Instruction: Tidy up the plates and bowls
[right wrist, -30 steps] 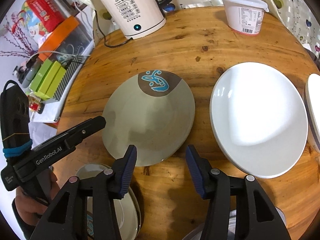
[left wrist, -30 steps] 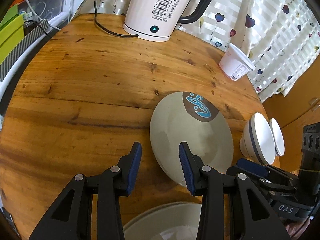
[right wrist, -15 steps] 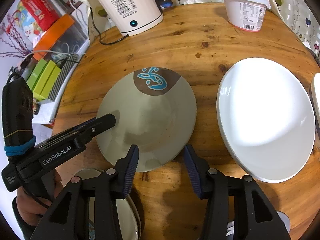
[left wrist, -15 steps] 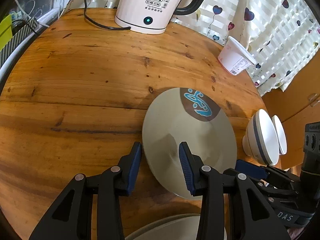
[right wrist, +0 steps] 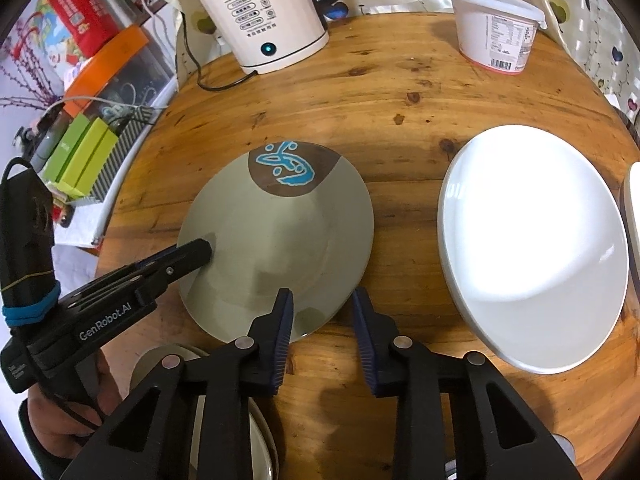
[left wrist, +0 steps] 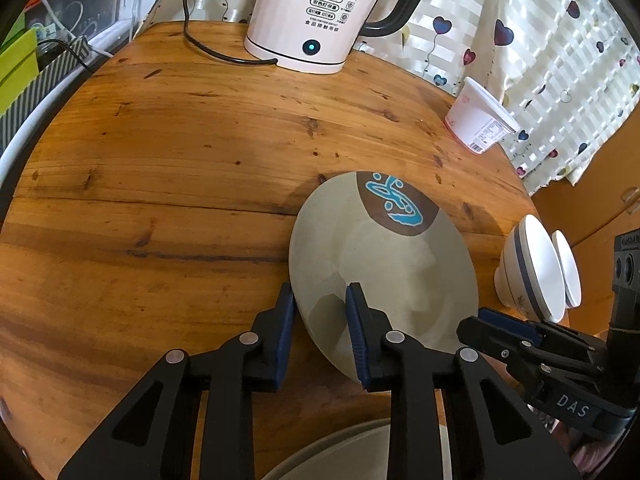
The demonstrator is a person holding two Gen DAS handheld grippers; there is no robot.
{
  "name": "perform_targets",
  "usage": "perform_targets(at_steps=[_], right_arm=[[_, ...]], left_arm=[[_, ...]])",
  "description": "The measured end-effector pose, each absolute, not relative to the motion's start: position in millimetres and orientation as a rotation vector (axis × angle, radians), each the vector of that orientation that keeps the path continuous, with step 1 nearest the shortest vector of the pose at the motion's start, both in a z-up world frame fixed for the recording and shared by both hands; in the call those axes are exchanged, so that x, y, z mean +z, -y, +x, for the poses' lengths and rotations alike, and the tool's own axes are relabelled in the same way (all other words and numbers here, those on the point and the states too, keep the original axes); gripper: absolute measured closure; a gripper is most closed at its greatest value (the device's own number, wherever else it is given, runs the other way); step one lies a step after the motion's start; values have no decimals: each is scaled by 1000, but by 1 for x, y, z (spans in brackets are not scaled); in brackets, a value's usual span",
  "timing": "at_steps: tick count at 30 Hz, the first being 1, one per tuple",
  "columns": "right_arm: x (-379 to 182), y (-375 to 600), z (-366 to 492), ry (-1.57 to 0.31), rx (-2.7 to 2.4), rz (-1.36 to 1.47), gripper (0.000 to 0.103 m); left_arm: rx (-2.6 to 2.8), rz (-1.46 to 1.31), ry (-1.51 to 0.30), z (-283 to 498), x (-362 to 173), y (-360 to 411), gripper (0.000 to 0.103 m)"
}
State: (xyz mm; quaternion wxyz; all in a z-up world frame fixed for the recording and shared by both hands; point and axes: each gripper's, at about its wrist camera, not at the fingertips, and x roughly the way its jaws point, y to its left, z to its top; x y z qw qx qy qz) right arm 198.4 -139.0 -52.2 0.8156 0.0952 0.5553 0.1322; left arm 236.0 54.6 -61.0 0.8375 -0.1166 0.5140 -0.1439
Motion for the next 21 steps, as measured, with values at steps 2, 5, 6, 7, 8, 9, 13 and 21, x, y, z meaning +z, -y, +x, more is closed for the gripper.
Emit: perform_targets(at_steps=[2, 5, 6, 7, 8, 9, 13, 21], right_arm=[[-51, 140, 197, -1180, 286, 203, 74], [-49, 139, 196, -1169, 289, 195, 74], [-48, 139, 195, -1167, 292, 193, 74], [-48, 139, 194, -1165, 294, 191, 74], [-47, 138, 194, -1163, 297, 188, 74], [-47, 138, 193, -1162, 300, 185, 74], [-47, 137, 190, -1162, 306, 176, 74], [-37, 122, 181, -1131, 371, 123, 96]], left_arm=[[-305, -242, -1079, 232, -58, -55, 76], [-302, -239, -1067, 230, -54, -55, 76], [-300, -238, -1063, 228, -53, -55, 76], [-299, -238, -1060, 227, -52, -55, 76], [-297, -236, -1058, 226, -51, -55, 76], [-296, -233, -1055, 225, -50, -55, 76], [-286, -227, -1050, 222, -50, -54, 76], [-344, -206, -1033, 207, -43, -40, 82]])
